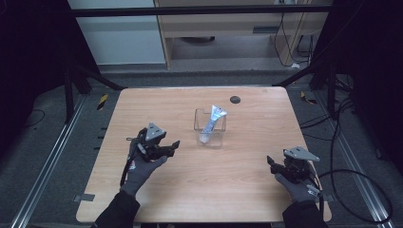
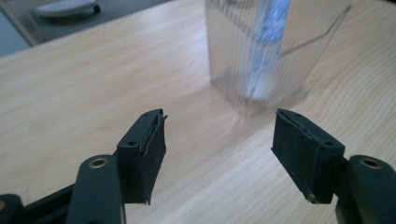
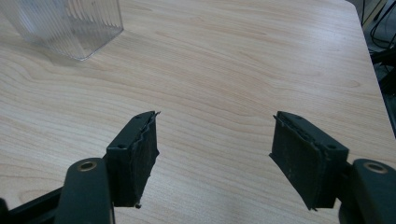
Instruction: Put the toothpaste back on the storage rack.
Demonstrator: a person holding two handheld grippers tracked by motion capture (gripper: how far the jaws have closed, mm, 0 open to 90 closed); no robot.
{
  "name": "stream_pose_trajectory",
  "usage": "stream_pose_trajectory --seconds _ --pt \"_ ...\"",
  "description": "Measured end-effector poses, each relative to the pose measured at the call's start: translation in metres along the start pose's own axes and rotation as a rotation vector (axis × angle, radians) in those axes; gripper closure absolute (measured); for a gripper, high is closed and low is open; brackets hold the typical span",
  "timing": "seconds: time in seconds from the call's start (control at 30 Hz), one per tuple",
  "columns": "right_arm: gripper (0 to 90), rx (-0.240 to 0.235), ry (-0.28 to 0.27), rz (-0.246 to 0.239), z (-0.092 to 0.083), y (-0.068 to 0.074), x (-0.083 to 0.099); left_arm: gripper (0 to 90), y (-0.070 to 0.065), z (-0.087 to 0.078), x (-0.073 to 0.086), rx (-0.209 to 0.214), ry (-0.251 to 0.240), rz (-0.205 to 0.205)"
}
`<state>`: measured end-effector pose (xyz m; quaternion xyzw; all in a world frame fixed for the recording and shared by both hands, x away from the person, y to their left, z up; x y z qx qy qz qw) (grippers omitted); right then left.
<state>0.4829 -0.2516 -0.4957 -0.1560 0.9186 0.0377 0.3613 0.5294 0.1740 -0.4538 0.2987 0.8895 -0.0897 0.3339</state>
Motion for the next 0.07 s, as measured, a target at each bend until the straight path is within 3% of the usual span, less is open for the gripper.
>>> stream_pose_trajectory --seconds 0.07 --pt "29.7 0.000 -0.005 0.007 -0.0007 -0.0008 0.0005 32.6 0.0065 -0.0013 0.0141 -0.011 0.021 -0.017"
Point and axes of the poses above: each handheld gripper's, and its own axes: z roughly forward along the jaws, x roughly out of its underside, y roughly to its left, the point moved 5 cm from there along z, roughly forward along the jaws, and after that the axes turned 15 degrees about y, right-handed, at the moved point
